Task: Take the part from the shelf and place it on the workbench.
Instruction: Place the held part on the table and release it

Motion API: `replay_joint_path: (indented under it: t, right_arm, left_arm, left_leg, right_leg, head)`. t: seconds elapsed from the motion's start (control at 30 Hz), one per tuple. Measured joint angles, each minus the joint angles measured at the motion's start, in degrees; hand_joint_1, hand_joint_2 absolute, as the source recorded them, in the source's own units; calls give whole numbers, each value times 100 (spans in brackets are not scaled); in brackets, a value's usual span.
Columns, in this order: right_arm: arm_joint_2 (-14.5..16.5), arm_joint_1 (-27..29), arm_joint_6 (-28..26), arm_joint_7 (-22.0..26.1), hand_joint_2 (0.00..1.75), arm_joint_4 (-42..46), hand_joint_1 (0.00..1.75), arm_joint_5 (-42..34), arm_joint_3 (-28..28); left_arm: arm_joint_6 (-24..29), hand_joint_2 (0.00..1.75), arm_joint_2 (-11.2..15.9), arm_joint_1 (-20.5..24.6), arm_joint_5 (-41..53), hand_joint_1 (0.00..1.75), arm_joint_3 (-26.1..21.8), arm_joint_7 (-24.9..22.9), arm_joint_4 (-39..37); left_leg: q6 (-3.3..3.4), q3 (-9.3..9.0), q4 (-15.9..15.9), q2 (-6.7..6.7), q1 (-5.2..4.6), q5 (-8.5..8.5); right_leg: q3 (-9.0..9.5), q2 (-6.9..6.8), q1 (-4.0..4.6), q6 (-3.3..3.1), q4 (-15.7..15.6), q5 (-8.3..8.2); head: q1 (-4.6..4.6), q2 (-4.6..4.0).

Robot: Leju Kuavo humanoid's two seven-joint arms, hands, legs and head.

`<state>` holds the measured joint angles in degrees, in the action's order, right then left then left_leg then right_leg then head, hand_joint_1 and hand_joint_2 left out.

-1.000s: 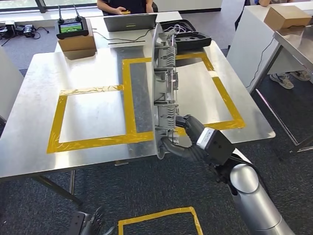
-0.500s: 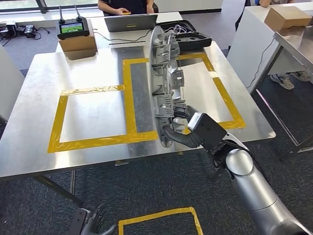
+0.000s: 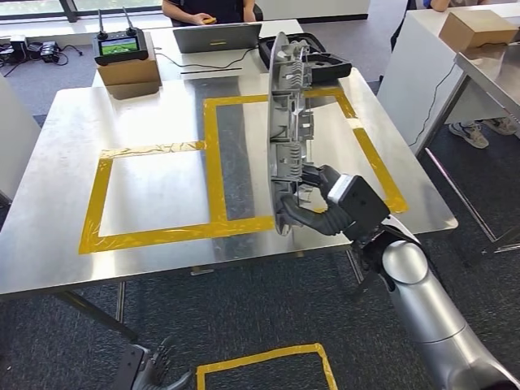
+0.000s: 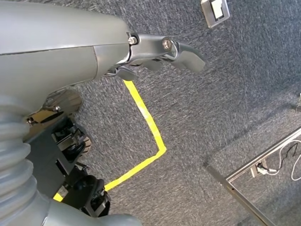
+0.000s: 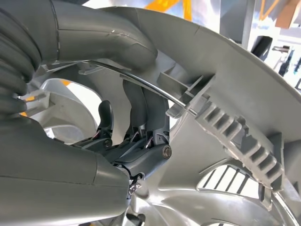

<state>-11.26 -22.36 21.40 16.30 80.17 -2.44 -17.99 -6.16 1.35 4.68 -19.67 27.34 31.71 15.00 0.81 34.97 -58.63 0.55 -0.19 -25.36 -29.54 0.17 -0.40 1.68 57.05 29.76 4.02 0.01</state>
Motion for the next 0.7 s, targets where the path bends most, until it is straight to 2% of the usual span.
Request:
replay_joint_path:
  t: [0.23, 0.57, 0.7]
  right_arm:
    - [7, -190, 52, -103, 175, -49, 175, 210, 14]
    - [35, -679, 42, -192, 175, -557, 175, 584, -293]
    - [35, -916, -64, -314, 175, -846, 175, 966, -483]
  left_arm:
    - [-4, 175, 0, 7, 49, 0, -14, -14, 30]
    - [-32, 175, -22, 28, 157, 0, -92, -59, 45]
    - [-83, 175, -31, 41, 240, 0, -97, -102, 45]
  left_leg:
    - [0, 1, 0, 0, 0, 0]
    - [-1, 1, 0, 1, 0, 1]
    - [-1, 1, 0, 0, 0, 1]
  right_leg:
    - [1, 0, 0, 0, 0, 0]
    - [1, -1, 0, 0, 2, 0]
    - [0, 1, 0, 0, 2, 0]
  head:
    - [0, 0]
    - [0, 0]
    - [0, 0]
